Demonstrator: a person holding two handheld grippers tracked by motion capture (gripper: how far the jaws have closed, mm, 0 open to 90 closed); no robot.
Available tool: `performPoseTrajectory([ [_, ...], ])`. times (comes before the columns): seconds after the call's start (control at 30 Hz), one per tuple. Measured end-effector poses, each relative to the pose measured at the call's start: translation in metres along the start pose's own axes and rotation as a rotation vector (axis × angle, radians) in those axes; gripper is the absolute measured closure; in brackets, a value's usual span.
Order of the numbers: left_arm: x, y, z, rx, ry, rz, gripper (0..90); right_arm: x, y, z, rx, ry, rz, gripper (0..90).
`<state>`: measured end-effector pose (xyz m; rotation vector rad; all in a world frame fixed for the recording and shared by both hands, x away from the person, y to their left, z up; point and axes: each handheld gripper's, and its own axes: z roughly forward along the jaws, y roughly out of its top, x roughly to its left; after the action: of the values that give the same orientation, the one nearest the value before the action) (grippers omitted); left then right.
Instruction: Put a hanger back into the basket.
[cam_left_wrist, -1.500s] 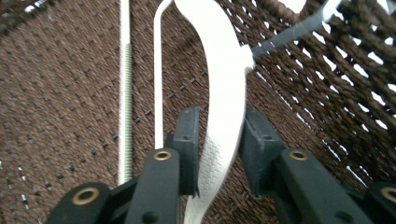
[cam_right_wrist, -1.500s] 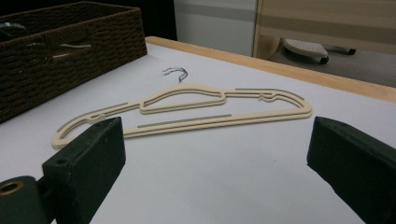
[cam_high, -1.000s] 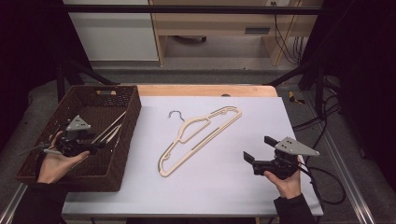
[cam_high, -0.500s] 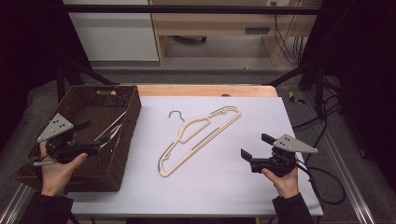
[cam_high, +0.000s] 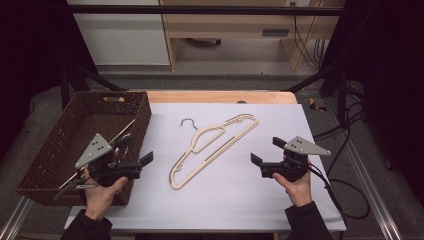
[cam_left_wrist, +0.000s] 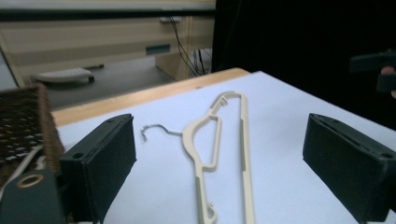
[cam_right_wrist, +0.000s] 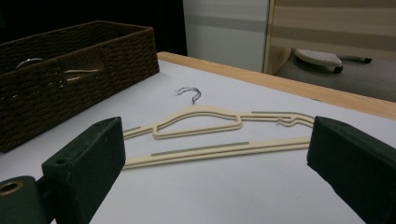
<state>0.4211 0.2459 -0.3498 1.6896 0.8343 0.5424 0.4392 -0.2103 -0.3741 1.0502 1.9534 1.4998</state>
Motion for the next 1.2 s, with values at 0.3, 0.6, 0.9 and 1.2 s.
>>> performPoseTrajectory([
  [0.3, -0.01, -0.002, 0.045, 0.082, -0.034, 0.006, 11.0, 0.001, -0.001, 0.003, 0.01, 0.004, -0.005, 4.7],
  [0.6, -0.004, -0.02, 0.101, 0.229, -0.009, 0.008, 15.9, 0.002, -0.004, -0.002, 0.018, 0.001, -0.021, 4.4],
  [0.9, 0.008, -0.044, 0.145, 0.394, 0.014, 0.019, 25.6, 0.002, -0.004, -0.002, 0.019, 0.011, -0.019, 4.8],
  [1.2, 0.014, -0.066, 0.165, 0.516, 0.031, 0.038, 43.0, 0.003, -0.004, -0.001, 0.021, 0.016, -0.02, 4.9],
])
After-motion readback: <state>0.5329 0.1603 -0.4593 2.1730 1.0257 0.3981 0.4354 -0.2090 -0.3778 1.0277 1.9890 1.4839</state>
